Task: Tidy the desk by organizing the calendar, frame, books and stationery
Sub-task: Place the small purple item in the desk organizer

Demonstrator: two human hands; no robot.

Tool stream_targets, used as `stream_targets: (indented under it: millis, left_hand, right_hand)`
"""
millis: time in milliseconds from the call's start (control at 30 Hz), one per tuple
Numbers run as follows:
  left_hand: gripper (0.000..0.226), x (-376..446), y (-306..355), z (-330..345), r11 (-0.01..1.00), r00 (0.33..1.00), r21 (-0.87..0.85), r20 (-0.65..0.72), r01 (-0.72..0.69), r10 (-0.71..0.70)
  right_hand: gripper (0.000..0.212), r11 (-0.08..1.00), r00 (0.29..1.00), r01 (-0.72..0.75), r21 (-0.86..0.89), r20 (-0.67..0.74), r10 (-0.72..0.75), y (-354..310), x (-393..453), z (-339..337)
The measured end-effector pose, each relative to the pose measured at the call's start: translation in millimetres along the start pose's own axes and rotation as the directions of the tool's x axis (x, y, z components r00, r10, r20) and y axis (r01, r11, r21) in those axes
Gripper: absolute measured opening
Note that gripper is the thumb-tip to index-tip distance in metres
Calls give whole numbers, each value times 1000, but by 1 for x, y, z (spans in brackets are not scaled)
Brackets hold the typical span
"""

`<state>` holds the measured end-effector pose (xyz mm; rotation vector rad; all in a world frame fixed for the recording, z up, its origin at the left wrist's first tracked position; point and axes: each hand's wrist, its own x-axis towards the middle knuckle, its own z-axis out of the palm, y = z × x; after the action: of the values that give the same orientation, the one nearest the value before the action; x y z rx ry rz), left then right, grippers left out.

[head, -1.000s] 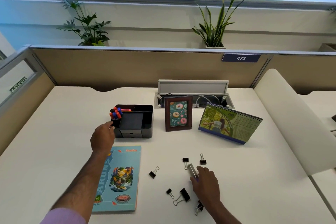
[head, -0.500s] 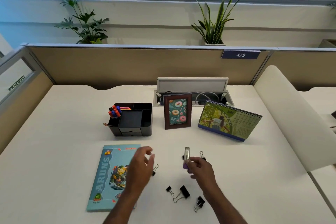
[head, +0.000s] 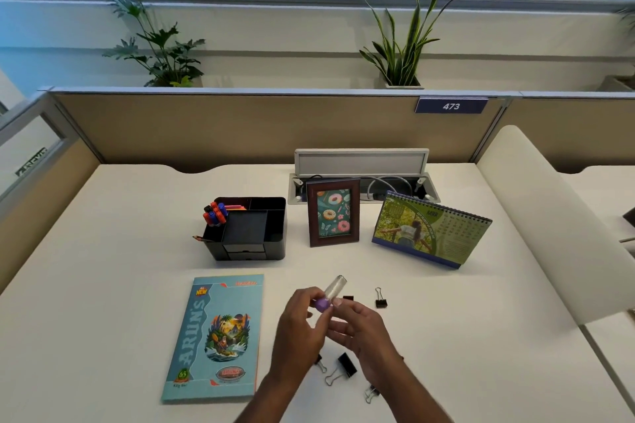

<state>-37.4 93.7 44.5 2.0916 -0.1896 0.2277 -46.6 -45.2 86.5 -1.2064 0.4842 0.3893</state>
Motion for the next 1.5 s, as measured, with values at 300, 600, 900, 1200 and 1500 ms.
stream_targets:
  millis: [300,600,900,1200,1500]
  left_hand:
    - [32,109,-44,-63,947,964,297,-262,123,-43]
    - [32,154,-74,-61,832,985,527,-110,173,-134]
    - [33,179,-89,-65,713,990,698,134,-63,-43]
    - [28,204,-74,-69,640,930,747,341,-179,-138]
    - [11,211,-61,-55,482,947,868,245,-119,-207]
  right_hand:
    - [38,994,996,-85,-72,-21,84,26,-4,-16]
    - [107,978,993,-116,-174,9,120,45,0,-25]
    - [107,964,988,-135,-230,44,149,50,-3,-31]
    - [110,953,987,-119,-280,74,145,53,1,-42]
    - [79,946,980,-193,-262,-7,198,49,6,-37]
